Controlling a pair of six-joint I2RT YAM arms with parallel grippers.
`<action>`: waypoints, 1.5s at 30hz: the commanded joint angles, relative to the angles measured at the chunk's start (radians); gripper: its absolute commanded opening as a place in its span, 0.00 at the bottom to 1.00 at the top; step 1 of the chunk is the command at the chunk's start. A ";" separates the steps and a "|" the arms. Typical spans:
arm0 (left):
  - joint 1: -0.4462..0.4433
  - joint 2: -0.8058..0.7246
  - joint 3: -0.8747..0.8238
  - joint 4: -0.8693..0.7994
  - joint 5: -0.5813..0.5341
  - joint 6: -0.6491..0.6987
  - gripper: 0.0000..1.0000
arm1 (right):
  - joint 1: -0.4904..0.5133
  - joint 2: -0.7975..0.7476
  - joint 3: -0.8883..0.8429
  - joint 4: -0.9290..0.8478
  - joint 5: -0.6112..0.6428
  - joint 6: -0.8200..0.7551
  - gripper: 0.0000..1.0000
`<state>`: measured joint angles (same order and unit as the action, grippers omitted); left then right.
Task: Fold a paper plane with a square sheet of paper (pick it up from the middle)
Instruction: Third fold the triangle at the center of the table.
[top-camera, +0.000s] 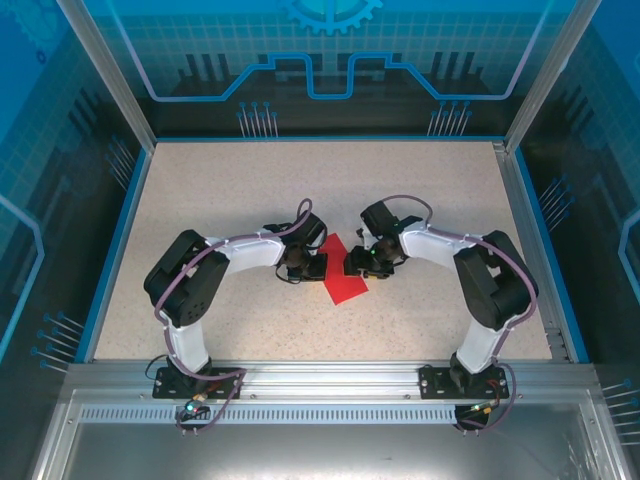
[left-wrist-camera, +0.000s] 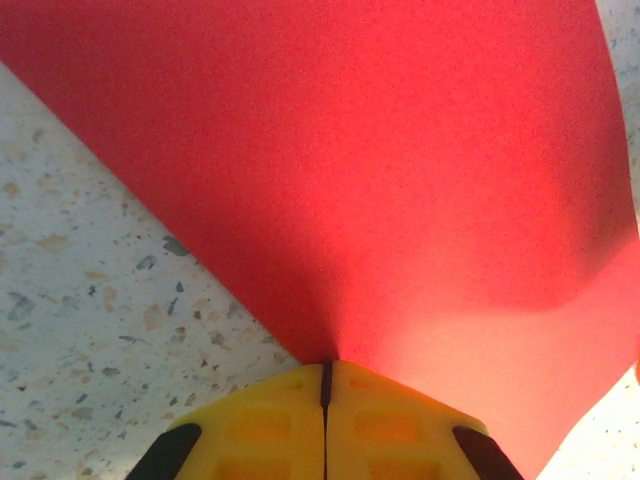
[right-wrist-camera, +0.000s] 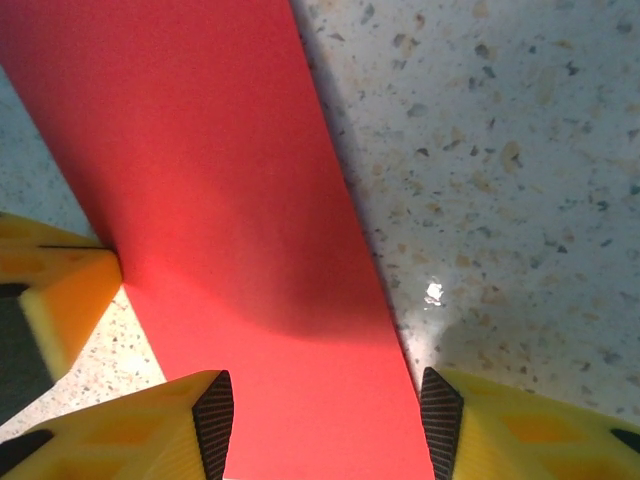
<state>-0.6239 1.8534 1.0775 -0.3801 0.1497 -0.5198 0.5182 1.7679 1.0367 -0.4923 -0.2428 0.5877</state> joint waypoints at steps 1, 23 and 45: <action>0.002 0.099 -0.043 -0.065 -0.103 0.030 0.01 | 0.011 0.027 0.032 -0.001 -0.005 -0.015 0.55; 0.030 0.069 -0.051 -0.026 -0.023 0.024 0.00 | -0.004 0.000 -0.009 0.107 -0.186 0.025 0.54; 0.051 0.086 -0.076 0.006 0.019 0.025 0.00 | -0.076 -0.168 -0.218 0.366 -0.453 0.174 0.52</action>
<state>-0.5797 1.8553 1.0576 -0.3473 0.2436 -0.5163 0.4641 1.6424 0.8356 -0.1665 -0.6403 0.7341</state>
